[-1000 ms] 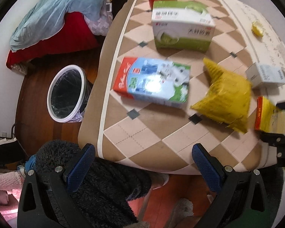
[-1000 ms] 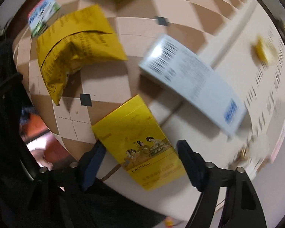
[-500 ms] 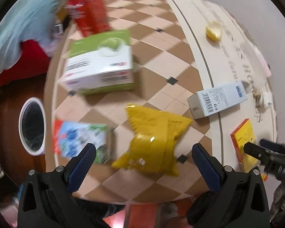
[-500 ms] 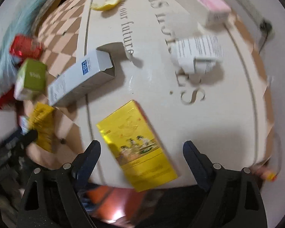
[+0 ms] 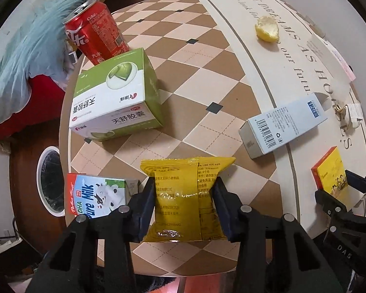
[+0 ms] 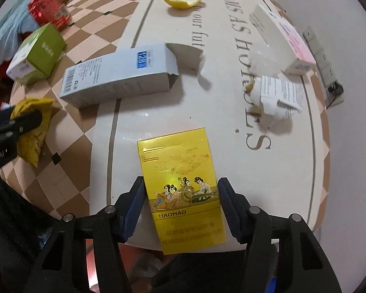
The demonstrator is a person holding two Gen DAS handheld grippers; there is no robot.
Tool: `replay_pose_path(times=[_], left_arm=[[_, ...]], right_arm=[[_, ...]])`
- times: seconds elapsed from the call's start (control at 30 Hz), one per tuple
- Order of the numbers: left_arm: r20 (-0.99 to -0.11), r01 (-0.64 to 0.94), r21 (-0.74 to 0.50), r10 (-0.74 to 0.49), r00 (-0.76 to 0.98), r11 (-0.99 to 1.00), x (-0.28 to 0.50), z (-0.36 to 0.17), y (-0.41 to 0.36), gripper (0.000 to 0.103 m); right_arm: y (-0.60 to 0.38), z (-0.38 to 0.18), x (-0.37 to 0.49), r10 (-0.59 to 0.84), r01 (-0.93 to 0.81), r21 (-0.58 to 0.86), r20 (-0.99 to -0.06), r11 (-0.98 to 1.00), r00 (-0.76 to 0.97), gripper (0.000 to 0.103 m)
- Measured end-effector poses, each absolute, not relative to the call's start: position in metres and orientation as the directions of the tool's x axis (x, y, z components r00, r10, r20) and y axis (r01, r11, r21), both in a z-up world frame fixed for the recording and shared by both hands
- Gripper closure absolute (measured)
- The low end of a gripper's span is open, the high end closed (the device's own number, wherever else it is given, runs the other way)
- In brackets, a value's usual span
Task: Collect trash
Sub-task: 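Grasp the yellow snack bag with left tool while right tool grasps the yellow HAOMAO pack, then carry the snack bag with left tool while right tool carries the HAOMAO pack to the bin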
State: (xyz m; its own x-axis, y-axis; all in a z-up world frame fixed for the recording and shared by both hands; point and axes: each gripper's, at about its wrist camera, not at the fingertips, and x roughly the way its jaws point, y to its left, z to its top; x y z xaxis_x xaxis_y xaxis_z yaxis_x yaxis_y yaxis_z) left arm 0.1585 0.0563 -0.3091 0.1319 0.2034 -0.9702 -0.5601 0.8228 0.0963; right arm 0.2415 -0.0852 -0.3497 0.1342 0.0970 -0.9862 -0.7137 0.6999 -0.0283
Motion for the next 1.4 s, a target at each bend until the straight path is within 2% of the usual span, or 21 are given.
replay_pose_path(times=[0.17, 0.27, 0.37, 0.5, 0.6, 0.67, 0.77, 1.07, 1.2, 1.4], left_arm=[[-0.970, -0.575, 0.080, 0.196, 0.143, 0.814, 0.153, -0.300, 0.050, 0.061], [-0.980, -0.573, 0.050, 0.151, 0.129, 0.818, 0.157, -0.308, 0.043, 0.060], [-0.975, -0.558, 0.084, 0.183, 0.124, 0.825, 0.160, -0.313, 0.041, 0.058], [-0.973, -0.562, 0.083, 0.188, 0.131, 0.823, 0.160, -0.314, 0.040, 0.061], [-0.970, -0.565, 0.083, 0.196, 0.143, 0.821, 0.156, -0.311, 0.036, 0.063], [-0.968, -0.567, 0.081, 0.200, 0.151, 0.820, 0.154, -0.308, 0.035, 0.064], [-0.961, -0.573, 0.067, 0.208, 0.183, 0.817, 0.147, -0.293, 0.029, 0.065], [-0.898, -0.630, 0.018, 0.289, 0.332, 0.777, 0.114, -0.210, 0.047, 0.065], [-0.846, -0.665, -0.006, 0.351, 0.401, 0.747, 0.086, -0.162, 0.073, 0.065], [-0.798, -0.728, -0.030, 0.422, 0.430, 0.685, 0.023, -0.122, 0.132, 0.065]], right_arm=[[-0.102, -0.340, 0.257, 0.124, -0.668, 0.019, -0.986, 0.744, 0.110, 0.042], [-0.108, -0.343, 0.268, 0.123, -0.630, 0.042, -0.989, 0.775, 0.086, 0.040], [-0.104, -0.346, 0.267, 0.083, -0.654, 0.007, -0.993, 0.756, 0.086, 0.037], [-0.103, -0.351, 0.270, 0.056, -0.678, -0.024, -0.994, 0.735, 0.096, 0.034], [-0.105, -0.350, 0.268, 0.061, -0.687, -0.030, -0.992, 0.726, 0.108, 0.035], [-0.106, -0.348, 0.262, 0.074, -0.693, -0.029, -0.990, 0.721, 0.119, 0.041], [-0.111, -0.341, 0.243, 0.095, -0.673, -0.013, -0.988, 0.739, 0.124, 0.042], [-0.118, -0.261, 0.213, 0.273, -0.637, 0.081, -0.939, 0.767, 0.208, 0.042], [-0.093, -0.220, 0.206, 0.354, -0.666, 0.108, -0.902, 0.738, 0.246, 0.042], [-0.017, -0.163, 0.167, 0.509, -0.737, 0.213, -0.837, 0.642, 0.202, 0.042]])
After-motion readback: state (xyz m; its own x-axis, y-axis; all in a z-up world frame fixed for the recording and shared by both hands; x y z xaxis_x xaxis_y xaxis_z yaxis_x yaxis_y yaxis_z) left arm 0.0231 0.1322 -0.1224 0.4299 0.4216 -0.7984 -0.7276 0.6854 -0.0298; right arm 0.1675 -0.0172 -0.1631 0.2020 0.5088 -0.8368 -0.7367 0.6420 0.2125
